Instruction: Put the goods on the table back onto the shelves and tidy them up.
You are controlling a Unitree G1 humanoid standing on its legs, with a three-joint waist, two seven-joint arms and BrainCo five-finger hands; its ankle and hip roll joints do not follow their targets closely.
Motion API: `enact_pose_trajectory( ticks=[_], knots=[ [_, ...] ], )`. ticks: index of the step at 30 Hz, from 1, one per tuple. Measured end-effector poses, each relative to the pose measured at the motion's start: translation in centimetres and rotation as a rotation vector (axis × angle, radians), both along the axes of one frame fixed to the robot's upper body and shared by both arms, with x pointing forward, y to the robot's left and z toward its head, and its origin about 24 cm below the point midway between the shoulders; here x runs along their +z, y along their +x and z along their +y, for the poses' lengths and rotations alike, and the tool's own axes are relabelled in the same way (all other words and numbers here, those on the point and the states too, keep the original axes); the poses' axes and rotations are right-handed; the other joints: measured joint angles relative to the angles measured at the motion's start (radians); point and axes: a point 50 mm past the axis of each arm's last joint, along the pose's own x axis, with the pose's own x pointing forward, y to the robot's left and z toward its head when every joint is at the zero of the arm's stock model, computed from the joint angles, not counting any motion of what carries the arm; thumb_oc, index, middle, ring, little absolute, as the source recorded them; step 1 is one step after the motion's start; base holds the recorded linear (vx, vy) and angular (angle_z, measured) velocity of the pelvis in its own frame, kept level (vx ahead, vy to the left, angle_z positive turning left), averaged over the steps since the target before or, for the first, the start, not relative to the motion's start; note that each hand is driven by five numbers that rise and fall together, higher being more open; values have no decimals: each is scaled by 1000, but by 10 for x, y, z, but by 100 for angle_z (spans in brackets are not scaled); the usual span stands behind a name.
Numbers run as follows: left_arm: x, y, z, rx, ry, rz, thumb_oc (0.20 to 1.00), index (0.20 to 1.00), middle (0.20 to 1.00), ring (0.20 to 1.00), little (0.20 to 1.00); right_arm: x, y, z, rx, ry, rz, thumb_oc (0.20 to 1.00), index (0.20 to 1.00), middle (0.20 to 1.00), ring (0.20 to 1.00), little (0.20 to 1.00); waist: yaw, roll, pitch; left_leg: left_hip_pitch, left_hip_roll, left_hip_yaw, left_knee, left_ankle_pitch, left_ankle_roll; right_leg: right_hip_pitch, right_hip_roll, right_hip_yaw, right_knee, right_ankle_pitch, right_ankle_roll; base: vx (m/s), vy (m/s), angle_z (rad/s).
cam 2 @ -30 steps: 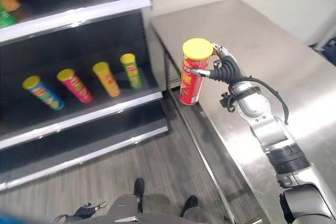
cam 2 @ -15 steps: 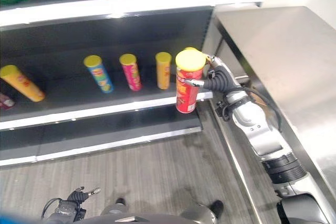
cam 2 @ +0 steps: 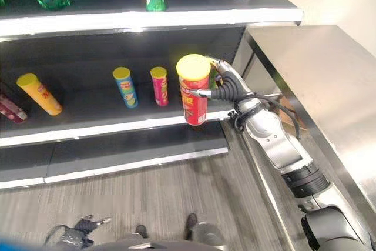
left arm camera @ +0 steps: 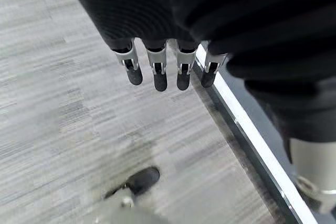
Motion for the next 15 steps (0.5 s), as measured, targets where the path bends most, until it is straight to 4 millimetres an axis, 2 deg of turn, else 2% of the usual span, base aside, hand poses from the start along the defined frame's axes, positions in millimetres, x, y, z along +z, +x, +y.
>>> enact_pose_trajectory(
  ticks=[3, 4, 5, 6, 7, 8, 9, 11, 14, 15],
  knots=[
    [-2, -3, -4, 21, -16, 3, 1000, 1000, 1000, 1000, 1000, -8, 2, -2, -9, -46, 38, 200, 200, 200, 200, 200, 18, 0, 1, -21, 5, -23, 30, 5, -7, 34, 16, -12, -51, 20, -4, -29, -70, 18],
    [-1, 0, -5, 22, -18, -10, 1000, 1000, 1000, 1000, 1000, -9, 2, -2, -12, -47, 42, 200, 200, 200, 200, 200, 14, -6, 6, -78, -1, -54, 102, 5, -14, 33, 7, -30, -52, 14, 2, -77, 25, 68],
    [1, 10, -7, 7, -20, -36, 1000, 1000, 1000, 1000, 1000, -10, 2, -2, -14, -63, 47, 200, 200, 200, 200, 200, 11, -26, 14, -139, -20, -83, 183, 21, -39, 35, -17, -26, -67, 14, 1, -14, 73, 93],
    [2, 16, -11, -6, -28, -49, 1000, 1000, 1000, 1000, 1000, -10, 2, -3, -13, -82, 50, 200, 200, 200, 200, 200, 14, -36, 20, -168, -37, -96, 213, 53, -73, 40, -34, -36, -82, 22, -5, 19, 61, 88],
    [2, 21, -16, -8, -41, -61, 1000, 1000, 1000, 1000, 1000, -10, 2, -4, -13, -96, 52, 200, 200, 200, 200, 200, 16, -41, 25, -181, -40, -83, 220, 61, -82, 44, -53, -51, -93, 26, -16, 71, 102, 69],
    [0, 14, -18, -1, -47, -45, 1000, 1000, 1000, 1000, 1000, -12, 4, 2, 2, -90, 58, 200, 200, 200, 200, 200, 24, -39, 30, -161, -21, -18, 185, 57, -79, 59, -48, -59, -114, 33, -31, 66, 122, 34],
    [-2, 7, -17, 6, -44, -23, 1000, 1000, 1000, 1000, 1000, -12, 3, 5, 13, -81, 58, 200, 200, 200, 200, 200, 28, -32, 36, -141, 0, -4, 155, 57, -78, 65, -48, -57, -114, 31, -33, 71, 169, 10],
    [-4, -2, -12, 30, -30, 9, 1000, 1000, 1000, 1000, 1000, -13, 3, 13, 35, -72, 59, 200, 200, 200, 200, 200, 26, -31, 40, -128, 45, -18, 119, 58, -79, 64, -49, -59, -115, 30, -36, 64, 155, -1],
    [-3, 0, -8, 49, -8, 2, 1000, 1000, 1000, 1000, 1000, -16, 5, 14, 30, -89, 67, 200, 200, 200, 200, 200, 14, -36, 45, -139, 164, -55, 95, 60, -85, 62, -48, -68, -114, 29, -35, 131, 212, 10],
    [-3, 3, -9, 47, -6, -6, 1000, 1000, 1000, 1000, 1000, -19, 6, 7, -2, -101, 67, 200, 200, 200, 200, 200, 7, -37, 47, -147, 218, -62, 86, 60, -87, 69, -67, -74, -113, 27, -10, 265, 405, 16]
  ],
)
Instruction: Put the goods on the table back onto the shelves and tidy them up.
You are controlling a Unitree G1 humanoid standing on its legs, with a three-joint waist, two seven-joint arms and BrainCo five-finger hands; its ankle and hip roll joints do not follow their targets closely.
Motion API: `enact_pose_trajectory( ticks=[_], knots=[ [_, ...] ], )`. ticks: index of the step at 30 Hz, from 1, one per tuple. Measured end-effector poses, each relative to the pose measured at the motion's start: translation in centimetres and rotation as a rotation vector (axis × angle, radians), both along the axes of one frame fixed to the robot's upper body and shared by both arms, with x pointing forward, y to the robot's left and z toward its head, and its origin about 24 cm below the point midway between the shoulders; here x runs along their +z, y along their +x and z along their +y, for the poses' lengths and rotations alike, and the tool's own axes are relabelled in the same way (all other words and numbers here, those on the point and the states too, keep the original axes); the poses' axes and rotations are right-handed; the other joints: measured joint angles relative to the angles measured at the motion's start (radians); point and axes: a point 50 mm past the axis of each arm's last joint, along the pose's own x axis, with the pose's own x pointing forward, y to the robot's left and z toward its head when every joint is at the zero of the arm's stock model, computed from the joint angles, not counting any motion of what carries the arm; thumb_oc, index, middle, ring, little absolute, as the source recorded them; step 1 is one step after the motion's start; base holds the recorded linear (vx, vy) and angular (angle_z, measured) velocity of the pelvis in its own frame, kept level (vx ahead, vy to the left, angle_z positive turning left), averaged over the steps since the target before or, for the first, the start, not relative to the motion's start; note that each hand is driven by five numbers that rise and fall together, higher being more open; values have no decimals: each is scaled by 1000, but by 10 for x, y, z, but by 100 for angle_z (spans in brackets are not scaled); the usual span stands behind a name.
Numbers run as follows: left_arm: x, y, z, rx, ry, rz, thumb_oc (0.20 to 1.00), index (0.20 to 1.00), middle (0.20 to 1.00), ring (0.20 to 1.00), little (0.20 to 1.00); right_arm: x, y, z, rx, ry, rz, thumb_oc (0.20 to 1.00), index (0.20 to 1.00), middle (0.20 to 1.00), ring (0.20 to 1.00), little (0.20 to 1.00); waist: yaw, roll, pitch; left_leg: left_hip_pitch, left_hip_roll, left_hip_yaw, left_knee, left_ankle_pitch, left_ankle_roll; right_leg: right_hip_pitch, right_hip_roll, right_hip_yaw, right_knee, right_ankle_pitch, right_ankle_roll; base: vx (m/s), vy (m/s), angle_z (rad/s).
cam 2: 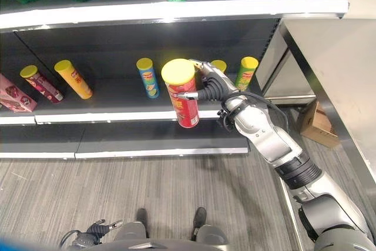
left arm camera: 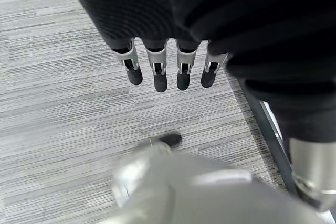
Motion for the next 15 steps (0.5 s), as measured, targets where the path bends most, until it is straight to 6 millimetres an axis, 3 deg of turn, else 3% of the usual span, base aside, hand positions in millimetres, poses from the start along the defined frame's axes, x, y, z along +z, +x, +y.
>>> enact_pose_trajectory(
  ticks=[3, 5, 6, 8, 9, 10, 12, 15],
  knots=[
    [1, 6, -4, -5, -7, -29, 1000, 1000, 1000, 1000, 1000, -3, 3, -9, -52, -17, 16, 200, 200, 200, 200, 200, -19, 48, -5, 3, 5, 12, -54, 24, 10, 8, -16, -4, 0, 10, 46, 211, 332, 8],
    [1, 6, -7, -6, -12, -28, 1000, 1000, 1000, 1000, 1000, -6, 1, -16, -79, -44, 13, 200, 200, 200, 200, 200, -24, 108, -15, 37, -46, 20, -105, 27, 15, 36, -40, -11, 4, 23, 106, 138, 323, -1],
    [2, 7, -3, -16, 0, -30, 1000, 1000, 1000, 1000, 1000, -15, -1, -19, -104, -21, 35, 200, 200, 200, 200, 200, -22, 100, -25, 56, -88, 19, -106, 41, -23, 48, -73, -5, 4, 18, 137, 140, 375, 16],
    [6, 9, 7, -28, 31, -43, 1000, 1000, 1000, 1000, 1000, -28, -5, -19, -113, -7, 78, 200, 200, 200, 200, 200, -24, 69, -40, 53, -170, 17, -105, 25, 8, 47, -139, 0, 16, 36, 122, 120, 375, 31],
    [8, 14, 10, -51, 47, -50, 1000, 1000, 1000, 1000, 1000, -33, -5, -14, -107, -4, 84, 200, 200, 200, 200, 200, -17, 60, -41, 59, -237, 19, -106, 20, 40, 24, -217, 10, 68, 43, 126, 122, 500, 19],
    [9, 11, 16, -61, 62, -44, 1000, 1000, 1000, 1000, 1000, -30, -4, -8, -98, 9, 70, 200, 200, 200, 200, 200, -3, 58, -42, 64, -280, 40, -106, 4, 78, 0, -263, 39, 110, 53, 131, 135, 580, -3],
    [9, 1, 24, -54, 82, -14, 1000, 1000, 1000, 1000, 1000, -21, -1, 0, -77, 27, 44, 200, 200, 200, 200, 200, 6, 56, -41, 75, -335, 67, -107, -16, 119, -43, -326, 57, 176, 66, 140, 69, 340, -23],
    [8, -17, 32, -44, 99, 31, 1000, 1000, 1000, 1000, 1000, -21, 2, 4, -78, 37, 38, 200, 200, 200, 200, 200, 11, 60, -39, 105, -356, 89, -106, -35, 154, -101, -363, 57, 298, 118, 156, 25, 151, -20]
  ],
)
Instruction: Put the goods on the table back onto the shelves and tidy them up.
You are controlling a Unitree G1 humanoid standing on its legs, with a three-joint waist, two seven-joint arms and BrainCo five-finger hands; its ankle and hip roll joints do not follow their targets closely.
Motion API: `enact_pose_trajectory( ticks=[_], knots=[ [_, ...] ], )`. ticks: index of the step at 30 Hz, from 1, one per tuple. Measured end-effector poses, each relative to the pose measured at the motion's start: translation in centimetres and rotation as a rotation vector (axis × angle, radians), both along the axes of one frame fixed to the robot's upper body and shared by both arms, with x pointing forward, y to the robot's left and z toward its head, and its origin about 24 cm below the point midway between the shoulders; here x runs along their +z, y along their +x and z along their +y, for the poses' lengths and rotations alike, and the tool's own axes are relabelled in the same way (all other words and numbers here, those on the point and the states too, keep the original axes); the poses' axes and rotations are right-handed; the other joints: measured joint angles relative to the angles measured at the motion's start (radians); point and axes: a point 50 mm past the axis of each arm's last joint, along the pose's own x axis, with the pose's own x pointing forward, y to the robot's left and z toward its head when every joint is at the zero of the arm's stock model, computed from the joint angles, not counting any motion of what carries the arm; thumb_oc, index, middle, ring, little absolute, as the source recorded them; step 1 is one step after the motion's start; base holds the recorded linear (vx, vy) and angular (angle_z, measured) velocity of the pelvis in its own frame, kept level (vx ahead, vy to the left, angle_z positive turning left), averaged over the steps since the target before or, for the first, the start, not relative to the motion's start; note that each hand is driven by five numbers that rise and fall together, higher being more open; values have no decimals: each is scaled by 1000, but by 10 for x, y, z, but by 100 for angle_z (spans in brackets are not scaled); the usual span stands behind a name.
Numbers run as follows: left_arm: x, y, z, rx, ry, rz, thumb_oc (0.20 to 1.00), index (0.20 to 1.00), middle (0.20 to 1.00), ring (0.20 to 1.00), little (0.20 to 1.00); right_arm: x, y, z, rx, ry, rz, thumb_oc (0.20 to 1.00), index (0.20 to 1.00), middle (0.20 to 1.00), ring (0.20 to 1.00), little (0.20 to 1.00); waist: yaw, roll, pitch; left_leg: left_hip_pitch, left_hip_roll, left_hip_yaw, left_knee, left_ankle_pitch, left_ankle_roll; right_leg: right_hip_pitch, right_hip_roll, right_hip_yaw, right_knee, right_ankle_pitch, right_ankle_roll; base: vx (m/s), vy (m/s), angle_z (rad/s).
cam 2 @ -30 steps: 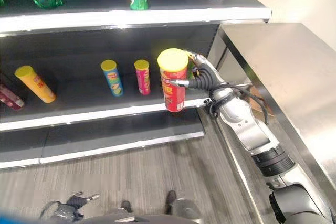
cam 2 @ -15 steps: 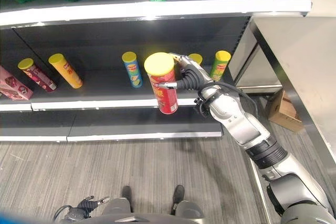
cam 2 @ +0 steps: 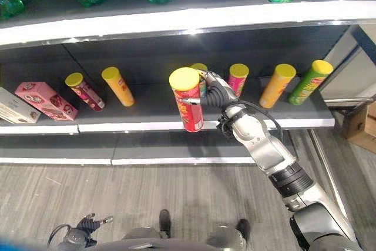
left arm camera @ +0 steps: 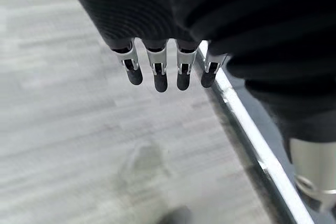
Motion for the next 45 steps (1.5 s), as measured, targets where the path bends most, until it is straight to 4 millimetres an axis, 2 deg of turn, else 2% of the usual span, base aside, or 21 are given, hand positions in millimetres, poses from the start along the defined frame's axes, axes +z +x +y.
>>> enact_pose_trajectory(
  ticks=[1, 2, 3, 4, 6, 7, 8, 10, 11, 13, 15, 20, 23, 26, 28, 31, 35, 42, 45],
  knots=[
    [0, -3, 1, 1, 3, 10, 1000, 1000, 1000, 1000, 1000, 0, 1, 0, -4, 5, 0, 200, 200, 200, 200, 200, -1, 6, 6, 10, 7, -4, 0, -7, 13, -44, 4, 11, 72, -19, 10, 41, 31, -25],
    [0, -4, 2, 2, 4, 12, 1000, 1000, 1000, 1000, 1000, 0, 1, 0, -6, 7, -1, 200, 200, 200, 200, 200, -1, 8, 9, 10, 12, 1, 0, -7, 13, -55, 7, 25, 88, -30, 15, 38, -27, -8],
    [-1, -6, 3, 0, 7, 23, 1000, 1000, 1000, 1000, 1000, -1, 3, -1, -13, 4, 4, 200, 200, 200, 200, 200, -9, 11, 15, 10, 26, -10, 0, -11, 18, -85, 66, 72, 59, -97, 41, 41, -62, 2],
    [-1, -6, 3, -3, 8, 32, 1000, 1000, 1000, 1000, 1000, 0, 4, 0, -12, 9, 0, 200, 200, 200, 200, 200, -10, 12, 20, 8, 35, -11, 0, -10, 18, -87, 113, 108, -5, -113, 59, 33, -92, 7],
    [-1, -2, 2, -26, 13, 28, 1000, 1000, 1000, 1000, 1000, 1, 5, 1, -13, 17, -11, 200, 200, 200, 200, 200, -9, 8, 23, -2, 35, -30, -2, -8, 13, -87, 180, 126, -157, -106, 51, 44, -116, 48],
    [1, 5, 3, -34, 14, 5, 1000, 1000, 1000, 1000, 1000, 0, 6, -1, -26, 19, -9, 200, 200, 200, 200, 200, -32, -22, 19, -9, 7, -79, -6, -7, 11, -53, 189, 146, -258, -88, 34, 31, -171, 92],
    [1, 8, 0, -33, 8, -7, 1000, 1000, 1000, 1000, 1000, -1, 9, 0, -30, 19, -1, 200, 200, 200, 200, 200, -25, -29, 21, -7, 1, -87, -6, -9, 4, -44, 185, 153, -265, -24, 22, 42, -187, 86],
    [-1, 7, -8, -27, -14, -12, 1000, 1000, 1000, 1000, 1000, -8, 12, 2, -43, 22, 23, 200, 200, 200, 200, 200, -19, -10, 13, -16, 23, -105, -6, -17, -19, -30, 203, 134, -292, 8, 8, 69, -100, 35],
    [-2, 13, -22, -45, -48, -48, 1000, 1000, 1000, 1000, 1000, -15, 14, -1, -66, -7, 43, 200, 200, 200, 200, 200, -16, 11, 11, -34, 60, -113, -6, -18, -27, -22, 235, 89, -300, -3, -12, 56, -68, 53],
    [-2, 19, -33, -69, -74, -74, 1000, 1000, 1000, 1000, 1000, -19, 16, -7, -100, -34, 57, 200, 200, 200, 200, 200, -14, 19, 8, -44, 93, -111, -6, -3, -44, -21, 259, 54, -296, -9, -23, 21, -36, 49],
    [-1, 23, -41, -97, -91, -92, 1000, 1000, 1000, 1000, 1000, -19, 18, -8, -126, -45, 40, 200, 200, 200, 200, 200, 5, 23, 11, -58, 114, -115, -4, 8, -61, -25, 282, 33, -295, -6, -42, -24, -10, 20],
    [2, 33, -45, -83, -110, -133, 1000, 1000, 1000, 1000, 1000, -21, 27, -12, -193, -55, 23, 200, 200, 200, 200, 200, 6, 47, 27, -82, 100, -135, -1, 13, -70, -38, 268, 15, -295, -7, -40, -33, 28, 14],
    [0, 28, -42, -72, -94, -120, 1000, 1000, 1000, 1000, 1000, -21, 35, -12, -243, -76, -1, 200, 200, 200, 200, 200, 29, 72, 48, -114, 81, -139, -4, 16, -65, -59, 240, 7, -295, -6, -32, -47, 35, 12],
    [-1, 28, -41, -72, -80, -110, 1000, 1000, 1000, 1000, 1000, -1, 46, -10, -279, -86, -74, 200, 200, 200, 200, 200, 29, 102, 91, -154, 62, -171, 0, 36, -59, -85, 224, -20, -295, 7, -23, -35, 26, 30],
    [-2, 26, -40, -67, -69, -98, 1000, 1000, 1000, 1000, 1000, 8, 49, -6, -277, -77, -108, 200, 200, 200, 200, 200, 51, 114, 106, -165, 57, -185, -1, 37, -58, -86, 218, -34, -295, 7, -23, -30, 33, 20],
    [-1, 28, -40, -69, -63, -105, 1000, 1000, 1000, 1000, 1000, 22, 53, 3, -277, -52, -168, 200, 200, 200, 200, 200, 61, 116, 130, -168, 53, -189, 0, 39, -58, -87, 214, -38, -295, 7, -23, -32, 36, 9],
    [3, 40, -43, -93, -68, -148, 1000, 1000, 1000, 1000, 1000, 34, 61, 1, -328, -19, -215, 200, 200, 200, 200, 200, 81, 125, 148, -186, 37, -202, 0, 43, -53, -96, 197, -52, -295, 7, -23, -29, 35, 12],
    [17, 72, -51, -156, -61, -275, 1000, 1000, 1000, 1000, 1000, 61, 65, -10, -448, 64, -354, 200, 200, 200, 200, 200, 84, 147, 168, -218, 16, -226, 0, 51, -42, -110, 179, -81, -295, 10, -17, -9, 18, 12],
    [19, 76, -52, -159, -54, -291, 1000, 1000, 1000, 1000, 1000, 63, 66, -13, -479, 75, -370, 200, 200, 200, 200, 200, 86, 154, 172, -220, 14, -232, 0, 51, -42, -109, 176, -85, -295, 8, -15, -6, 18, 7]
  ],
)
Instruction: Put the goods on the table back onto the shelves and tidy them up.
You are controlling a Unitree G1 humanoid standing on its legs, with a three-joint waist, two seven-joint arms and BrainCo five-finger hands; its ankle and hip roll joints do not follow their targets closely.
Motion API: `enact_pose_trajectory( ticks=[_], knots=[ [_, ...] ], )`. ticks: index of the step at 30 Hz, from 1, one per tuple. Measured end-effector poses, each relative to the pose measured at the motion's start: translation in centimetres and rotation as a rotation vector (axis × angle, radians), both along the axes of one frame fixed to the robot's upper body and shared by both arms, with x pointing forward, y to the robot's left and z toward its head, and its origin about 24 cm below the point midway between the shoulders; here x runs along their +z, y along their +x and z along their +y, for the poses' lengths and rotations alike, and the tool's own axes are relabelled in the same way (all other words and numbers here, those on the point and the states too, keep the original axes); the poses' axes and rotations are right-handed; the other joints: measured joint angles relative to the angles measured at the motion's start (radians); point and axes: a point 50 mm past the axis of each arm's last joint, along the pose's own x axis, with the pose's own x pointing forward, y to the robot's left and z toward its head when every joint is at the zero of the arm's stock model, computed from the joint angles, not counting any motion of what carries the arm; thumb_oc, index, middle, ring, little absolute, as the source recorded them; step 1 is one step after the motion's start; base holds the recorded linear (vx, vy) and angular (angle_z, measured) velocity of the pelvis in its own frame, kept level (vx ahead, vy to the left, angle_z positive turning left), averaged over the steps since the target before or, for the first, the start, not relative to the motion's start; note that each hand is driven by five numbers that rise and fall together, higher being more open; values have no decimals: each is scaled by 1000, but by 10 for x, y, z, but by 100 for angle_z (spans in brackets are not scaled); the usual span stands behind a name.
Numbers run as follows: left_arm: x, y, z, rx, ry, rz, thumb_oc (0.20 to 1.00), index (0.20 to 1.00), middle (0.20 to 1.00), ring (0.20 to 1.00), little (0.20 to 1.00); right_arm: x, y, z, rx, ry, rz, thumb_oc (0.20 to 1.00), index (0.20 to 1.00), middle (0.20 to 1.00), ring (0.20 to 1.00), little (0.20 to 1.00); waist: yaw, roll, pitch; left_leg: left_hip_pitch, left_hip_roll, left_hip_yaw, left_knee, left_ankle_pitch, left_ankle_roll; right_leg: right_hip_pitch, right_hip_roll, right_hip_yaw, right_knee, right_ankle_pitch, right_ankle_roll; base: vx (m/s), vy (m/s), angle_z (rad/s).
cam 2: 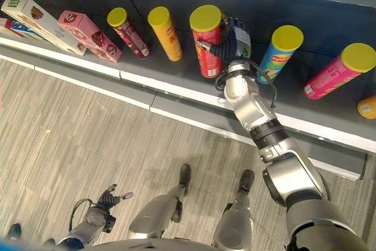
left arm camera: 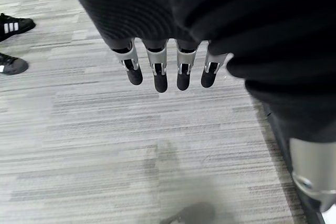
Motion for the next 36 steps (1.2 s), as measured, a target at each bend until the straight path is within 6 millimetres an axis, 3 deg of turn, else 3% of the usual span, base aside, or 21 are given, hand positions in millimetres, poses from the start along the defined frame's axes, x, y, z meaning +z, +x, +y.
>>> enact_pose_trajectory(
  ticks=[5, 19, 36],
  knots=[
    [1, 4, -4, -29, 1, -15, 1000, 1000, 1000, 1000, 1000, 6, 6, -10, -97, -9, -53, 200, 200, 200, 200, 200, 0, 39, 17, -11, -9, -10, 0, 3, 3, -4, -10, -8, 0, 0, 5, -7, 11, 6],
    [6, 14, -13, -77, -9, -58, 1000, 1000, 1000, 1000, 1000, 18, 6, -27, -221, 22, -151, 200, 200, 200, 200, 200, 44, 87, 30, -54, -19, -22, 0, 11, 5, -38, -22, -23, 0, 1, 12, -2, 9, 2],
    [8, 19, -15, -94, -8, -75, 1000, 1000, 1000, 1000, 1000, 12, 9, -32, -249, 16, -121, 200, 200, 200, 200, 200, 49, 97, 29, -86, -49, -39, 0, 20, 15, -58, -49, -41, 0, 7, 25, 2, 11, 4]
  ],
)
